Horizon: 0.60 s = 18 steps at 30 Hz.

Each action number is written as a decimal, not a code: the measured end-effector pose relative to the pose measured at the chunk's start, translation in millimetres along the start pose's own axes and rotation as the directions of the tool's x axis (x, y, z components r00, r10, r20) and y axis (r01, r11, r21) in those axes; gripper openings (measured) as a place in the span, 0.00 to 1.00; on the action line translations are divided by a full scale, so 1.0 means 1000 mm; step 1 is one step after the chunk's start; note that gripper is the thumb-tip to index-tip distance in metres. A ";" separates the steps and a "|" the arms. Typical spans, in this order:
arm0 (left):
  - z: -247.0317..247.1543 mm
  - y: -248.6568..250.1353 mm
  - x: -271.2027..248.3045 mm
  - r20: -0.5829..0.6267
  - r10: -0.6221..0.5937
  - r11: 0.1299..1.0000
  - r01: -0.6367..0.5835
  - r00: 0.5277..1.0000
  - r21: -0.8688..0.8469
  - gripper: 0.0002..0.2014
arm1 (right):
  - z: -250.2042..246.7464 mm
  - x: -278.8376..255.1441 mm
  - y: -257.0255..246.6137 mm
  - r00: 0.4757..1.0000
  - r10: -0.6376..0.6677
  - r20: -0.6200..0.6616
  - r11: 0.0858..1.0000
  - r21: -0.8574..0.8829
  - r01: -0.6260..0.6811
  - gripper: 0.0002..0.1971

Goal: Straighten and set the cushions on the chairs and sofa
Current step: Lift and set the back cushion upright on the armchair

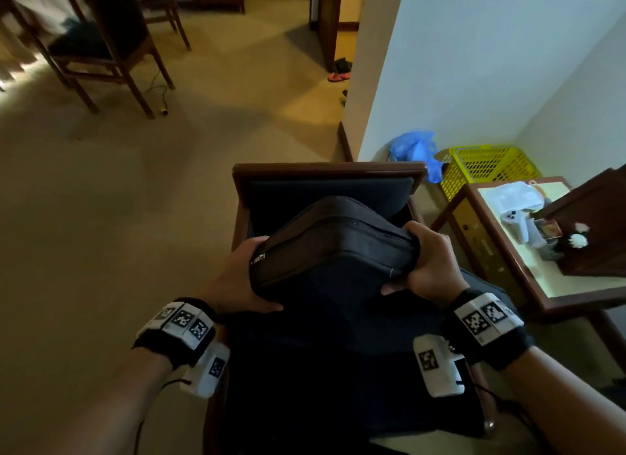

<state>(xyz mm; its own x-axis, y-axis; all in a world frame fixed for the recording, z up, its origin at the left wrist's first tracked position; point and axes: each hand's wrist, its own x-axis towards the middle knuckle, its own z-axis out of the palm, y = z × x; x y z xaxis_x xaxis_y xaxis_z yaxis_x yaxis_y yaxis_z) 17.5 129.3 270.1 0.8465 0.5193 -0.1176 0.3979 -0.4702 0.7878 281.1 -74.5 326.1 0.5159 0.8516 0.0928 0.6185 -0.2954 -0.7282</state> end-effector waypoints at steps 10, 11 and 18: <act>-0.048 0.141 0.037 -0.123 0.160 0.866 -0.080 0.979 0.493 0.46 | -0.025 0.009 0.055 0.990 -0.015 -0.138 0.884 0.460 0.077 0.45; -0.043 0.144 0.041 -0.117 0.157 0.846 -0.072 0.981 0.529 0.45 | -0.019 0.006 0.063 0.993 0.003 -0.116 0.890 0.454 0.050 0.47; 0.045 0.089 0.077 -0.041 -0.010 0.736 0.035 0.999 0.676 0.36 | 0.015 -0.016 0.097 0.972 0.226 0.067 0.959 0.159 -0.234 0.59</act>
<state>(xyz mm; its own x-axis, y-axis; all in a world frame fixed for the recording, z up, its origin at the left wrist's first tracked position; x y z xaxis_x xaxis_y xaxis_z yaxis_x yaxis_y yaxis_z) 133.9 95.1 304.0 0.8275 0.5523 -0.1006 0.5613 -0.8107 0.1664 323.5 -110.3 243.9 0.6016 0.7898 -0.1195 0.3784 -0.4135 -0.8282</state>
